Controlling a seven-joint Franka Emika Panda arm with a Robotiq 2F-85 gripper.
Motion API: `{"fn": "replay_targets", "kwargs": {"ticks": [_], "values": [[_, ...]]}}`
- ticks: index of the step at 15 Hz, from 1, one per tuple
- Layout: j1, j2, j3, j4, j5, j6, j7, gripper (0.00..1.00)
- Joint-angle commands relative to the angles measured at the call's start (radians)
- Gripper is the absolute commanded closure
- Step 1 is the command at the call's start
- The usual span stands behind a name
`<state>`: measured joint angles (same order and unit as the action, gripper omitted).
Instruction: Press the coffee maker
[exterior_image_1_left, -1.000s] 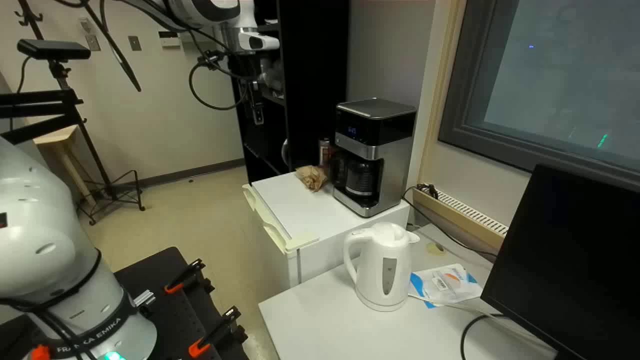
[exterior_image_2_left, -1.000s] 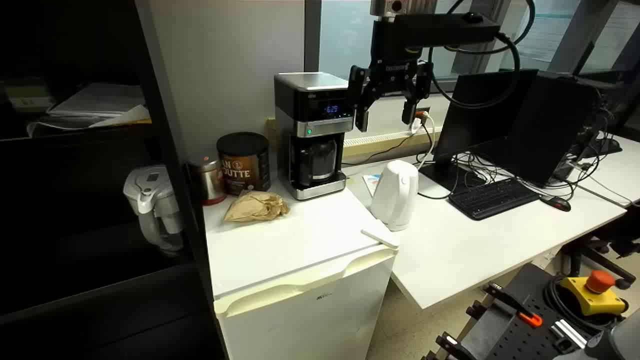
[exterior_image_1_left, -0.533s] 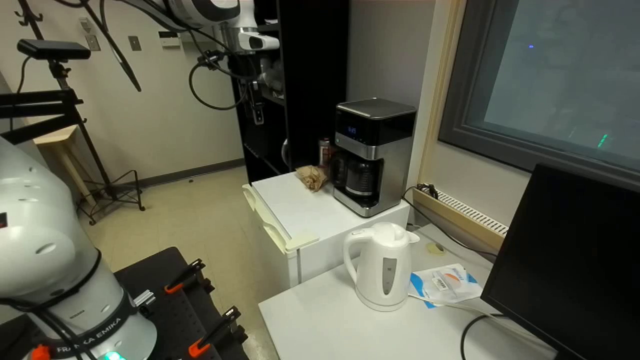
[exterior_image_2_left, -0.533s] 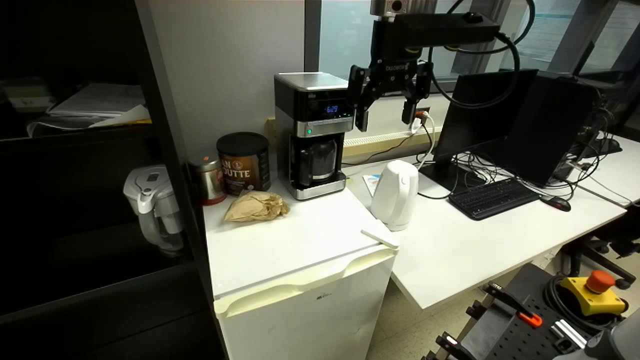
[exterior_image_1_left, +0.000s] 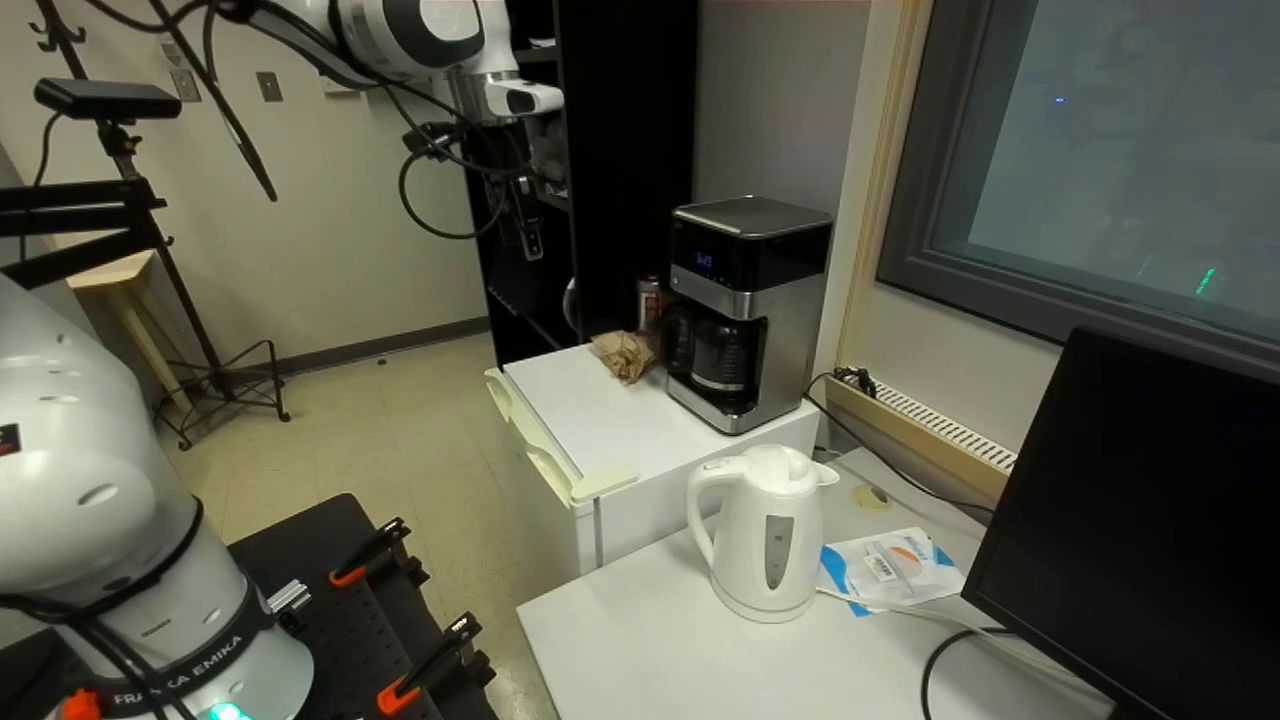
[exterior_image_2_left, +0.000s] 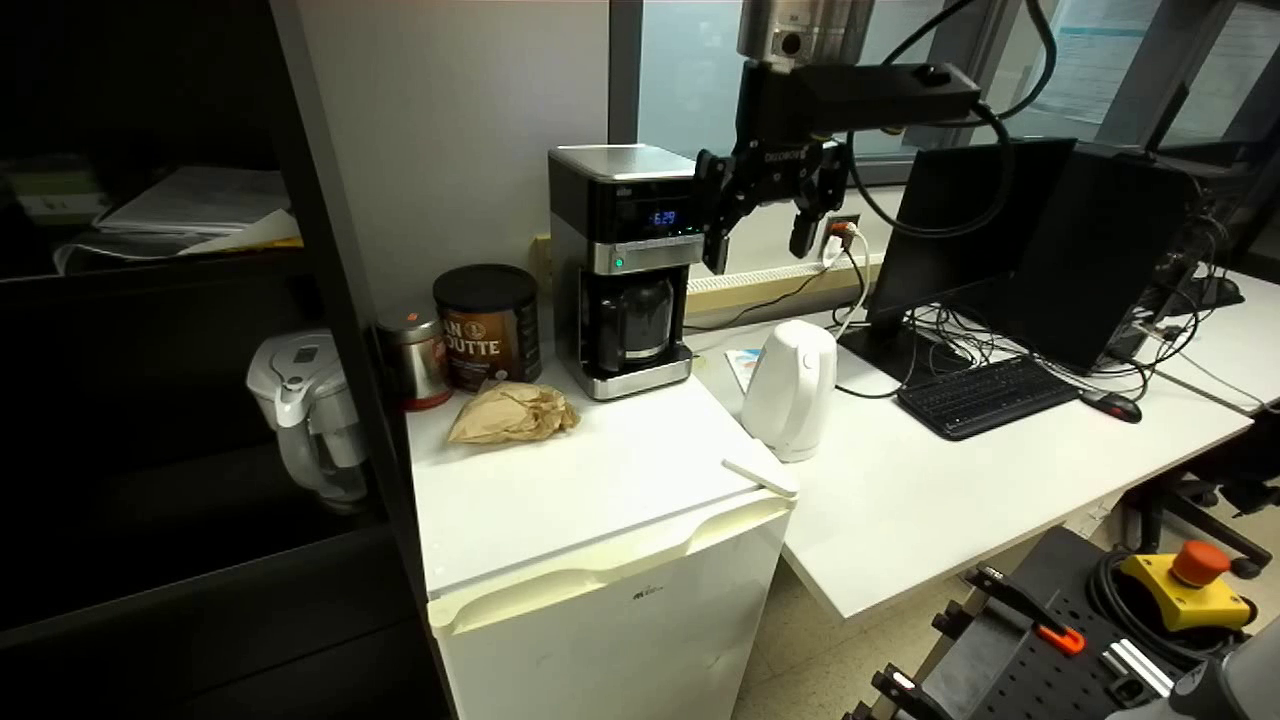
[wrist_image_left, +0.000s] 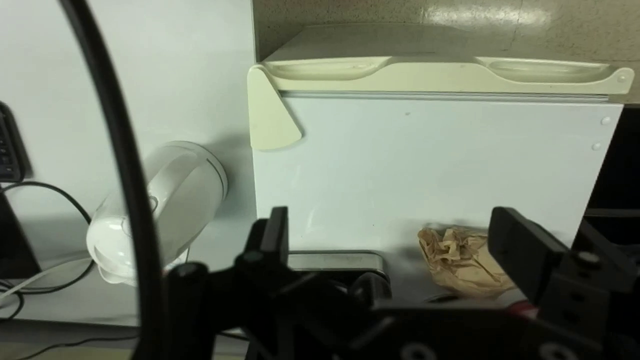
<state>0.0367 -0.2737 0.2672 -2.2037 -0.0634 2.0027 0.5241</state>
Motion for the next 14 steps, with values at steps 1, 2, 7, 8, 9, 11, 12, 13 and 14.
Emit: {"fn": "replay_targets", "kwargs": {"ticks": [1, 2, 7, 8, 9, 11, 12, 13, 14], "values": [[0.024, -0.017, -0.034, -0.094, -0.051, 0.156, -0.11, 0.0], [0.026, -0.02, -0.041, -0.117, -0.063, 0.2, -0.145, 0.0], [0.027, -0.045, -0.103, -0.247, -0.103, 0.448, -0.393, 0.0], [0.03, -0.052, -0.118, -0.269, -0.1, 0.484, -0.449, 0.0], [0.03, -0.061, -0.134, -0.295, -0.101, 0.521, -0.505, 0.0], [0.027, -0.078, -0.164, -0.345, -0.11, 0.59, -0.601, 0.0], [0.024, -0.087, -0.178, -0.37, -0.121, 0.618, -0.648, 0.0], [0.017, -0.094, -0.189, -0.392, -0.14, 0.653, -0.683, 0.0], [0.007, -0.096, -0.199, -0.414, -0.171, 0.685, -0.719, 0.0]]}}
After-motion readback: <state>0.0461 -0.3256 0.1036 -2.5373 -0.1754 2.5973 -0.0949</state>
